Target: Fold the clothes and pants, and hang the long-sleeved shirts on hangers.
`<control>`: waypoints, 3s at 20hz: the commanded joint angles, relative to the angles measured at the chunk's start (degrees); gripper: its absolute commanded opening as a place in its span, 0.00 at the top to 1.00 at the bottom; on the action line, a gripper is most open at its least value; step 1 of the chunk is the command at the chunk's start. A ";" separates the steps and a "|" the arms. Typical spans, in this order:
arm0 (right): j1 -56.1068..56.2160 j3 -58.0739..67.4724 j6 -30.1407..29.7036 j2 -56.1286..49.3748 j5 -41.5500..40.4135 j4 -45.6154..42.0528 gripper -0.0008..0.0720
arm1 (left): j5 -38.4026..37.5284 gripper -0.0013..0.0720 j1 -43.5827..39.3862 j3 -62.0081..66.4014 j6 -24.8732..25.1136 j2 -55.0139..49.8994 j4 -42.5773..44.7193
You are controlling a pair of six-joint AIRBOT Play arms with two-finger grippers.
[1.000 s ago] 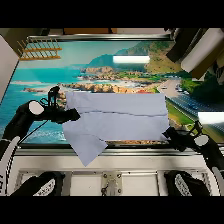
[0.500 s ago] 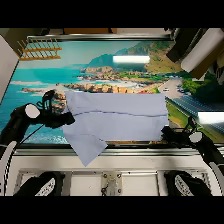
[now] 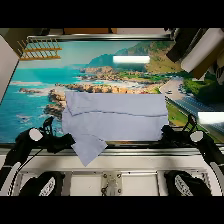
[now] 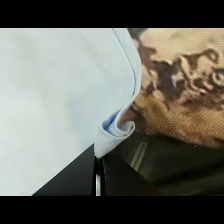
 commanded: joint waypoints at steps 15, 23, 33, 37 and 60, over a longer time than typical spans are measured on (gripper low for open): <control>0.00 8.15 -0.17 0.04 16.22 -10.91 0.97 | 0.17 0.97 -10.58 4.79 -2.32 -2.03 -1.03; 0.02 24.72 -1.66 -3.17 32.72 -16.61 0.97 | -10.16 0.97 -0.33 14.08 5.62 4.44 -1.53; 0.15 41.03 -1.64 -22.38 32.37 -16.59 0.97 | -9.57 0.97 -0.33 41.00 10.43 -23.28 -1.51; 0.44 46.16 -1.49 -28.94 29.97 -16.35 0.97 | -9.73 0.97 -0.33 49.20 10.75 -32.65 -1.64; -16.24 48.74 -29.35 -44.96 28.81 7.54 0.13 | -9.20 0.97 -13.35 66.99 10.71 -41.70 -4.59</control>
